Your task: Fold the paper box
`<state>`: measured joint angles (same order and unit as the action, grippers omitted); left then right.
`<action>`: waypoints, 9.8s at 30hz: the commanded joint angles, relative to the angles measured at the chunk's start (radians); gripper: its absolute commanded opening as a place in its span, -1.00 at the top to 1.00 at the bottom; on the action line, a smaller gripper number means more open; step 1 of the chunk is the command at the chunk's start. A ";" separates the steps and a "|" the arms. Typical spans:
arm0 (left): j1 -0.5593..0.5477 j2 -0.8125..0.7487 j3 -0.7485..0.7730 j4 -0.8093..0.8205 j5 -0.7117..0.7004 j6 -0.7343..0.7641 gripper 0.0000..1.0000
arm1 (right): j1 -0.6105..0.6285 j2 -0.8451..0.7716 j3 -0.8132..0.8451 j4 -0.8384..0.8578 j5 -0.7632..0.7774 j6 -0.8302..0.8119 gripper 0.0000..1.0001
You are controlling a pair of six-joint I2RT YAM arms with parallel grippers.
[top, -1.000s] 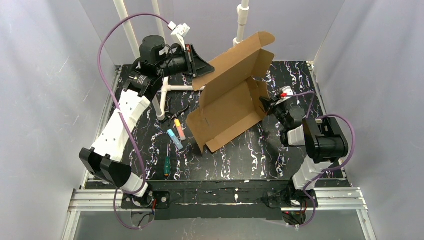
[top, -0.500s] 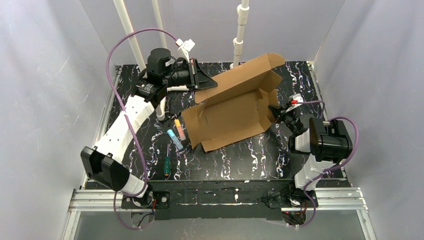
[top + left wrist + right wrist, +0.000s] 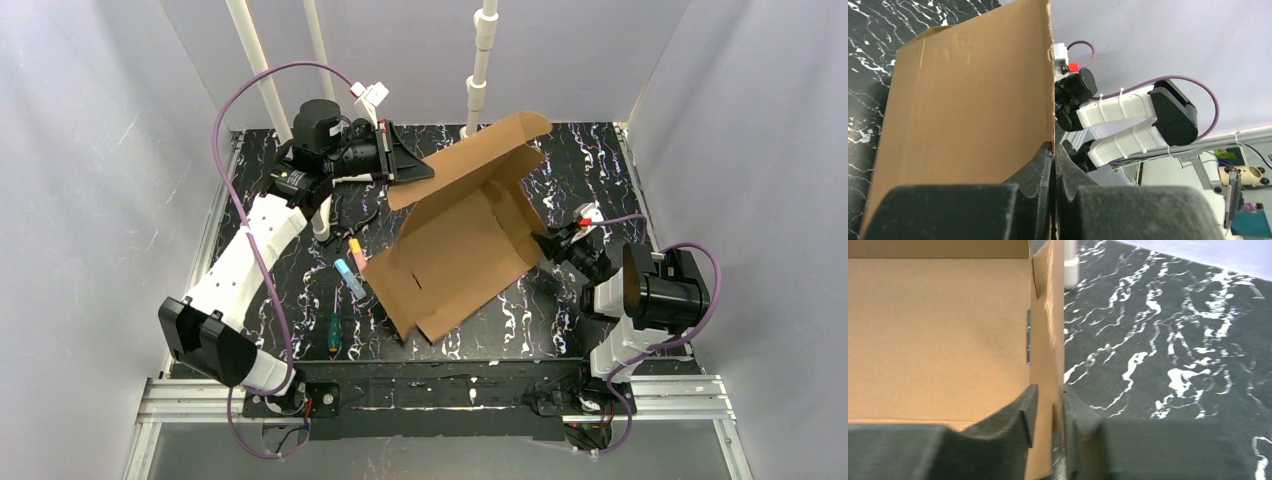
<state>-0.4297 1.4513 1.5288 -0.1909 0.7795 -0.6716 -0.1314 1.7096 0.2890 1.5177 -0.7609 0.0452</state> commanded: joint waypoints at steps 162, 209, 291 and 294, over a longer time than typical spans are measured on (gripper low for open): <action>-0.096 -0.248 -0.541 0.654 -0.148 0.914 1.00 | 0.090 -0.226 0.315 -0.622 0.122 -0.341 0.97; -0.096 -0.395 -0.657 0.606 -0.257 0.819 1.00 | 0.064 -0.202 0.320 -0.744 -0.106 -0.264 0.97; -0.093 -0.360 -0.571 0.570 -0.318 0.568 1.00 | 0.250 -0.389 0.272 -1.017 0.143 -0.773 0.97; -0.092 -0.349 -0.549 0.545 -0.223 0.624 1.00 | 0.271 -0.386 0.310 -1.063 0.146 -0.792 0.97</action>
<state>-0.5247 1.1076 0.9123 0.3290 0.4229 -0.1146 0.1059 1.3273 0.5392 0.5430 -0.5957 -0.7036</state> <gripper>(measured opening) 0.014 0.042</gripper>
